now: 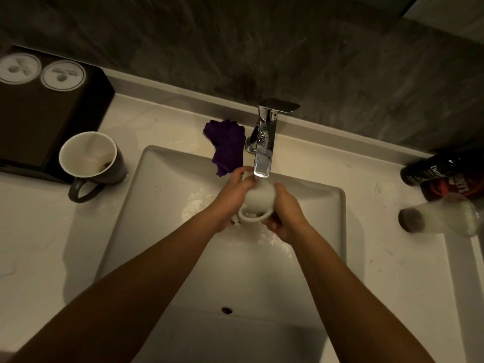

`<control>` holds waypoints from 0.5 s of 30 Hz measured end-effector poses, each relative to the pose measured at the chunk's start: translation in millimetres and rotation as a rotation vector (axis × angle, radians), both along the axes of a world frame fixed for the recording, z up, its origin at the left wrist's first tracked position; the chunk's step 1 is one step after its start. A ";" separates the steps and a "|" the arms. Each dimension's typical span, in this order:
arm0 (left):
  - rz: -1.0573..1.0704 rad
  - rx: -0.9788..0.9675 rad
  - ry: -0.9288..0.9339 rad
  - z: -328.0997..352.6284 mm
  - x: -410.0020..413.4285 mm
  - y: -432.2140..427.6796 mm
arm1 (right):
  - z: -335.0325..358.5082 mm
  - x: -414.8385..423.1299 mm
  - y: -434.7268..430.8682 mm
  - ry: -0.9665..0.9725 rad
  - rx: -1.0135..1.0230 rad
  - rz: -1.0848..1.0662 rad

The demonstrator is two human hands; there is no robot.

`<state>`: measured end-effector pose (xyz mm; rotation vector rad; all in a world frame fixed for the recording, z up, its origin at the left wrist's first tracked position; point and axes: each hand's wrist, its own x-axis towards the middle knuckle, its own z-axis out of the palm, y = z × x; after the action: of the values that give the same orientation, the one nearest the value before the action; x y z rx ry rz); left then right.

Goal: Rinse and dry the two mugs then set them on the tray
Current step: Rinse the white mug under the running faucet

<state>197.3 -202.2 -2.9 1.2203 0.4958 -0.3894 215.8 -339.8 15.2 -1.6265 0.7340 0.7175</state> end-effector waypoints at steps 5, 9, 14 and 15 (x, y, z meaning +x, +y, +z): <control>-0.002 0.092 0.030 2.9 3.5 3.4 | -7.7 -8.3 0.7 -0.085 0.018 0.013; -0.006 -0.113 0.350 14.0 9.5 3.6 | -15.7 -15.9 2.3 -0.364 -0.171 0.048; 0.185 0.150 -0.068 4.3 -6.4 -7.4 | 6.6 -3.7 2.4 0.139 0.080 -0.011; 0.179 0.171 -0.115 0.3 -8.1 -6.9 | 6.8 -3.9 2.5 0.147 0.090 -0.001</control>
<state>189.2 -209.1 -2.6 1.3431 0.5426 -0.1252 211.9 -337.2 22.1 -1.5028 0.7962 0.8645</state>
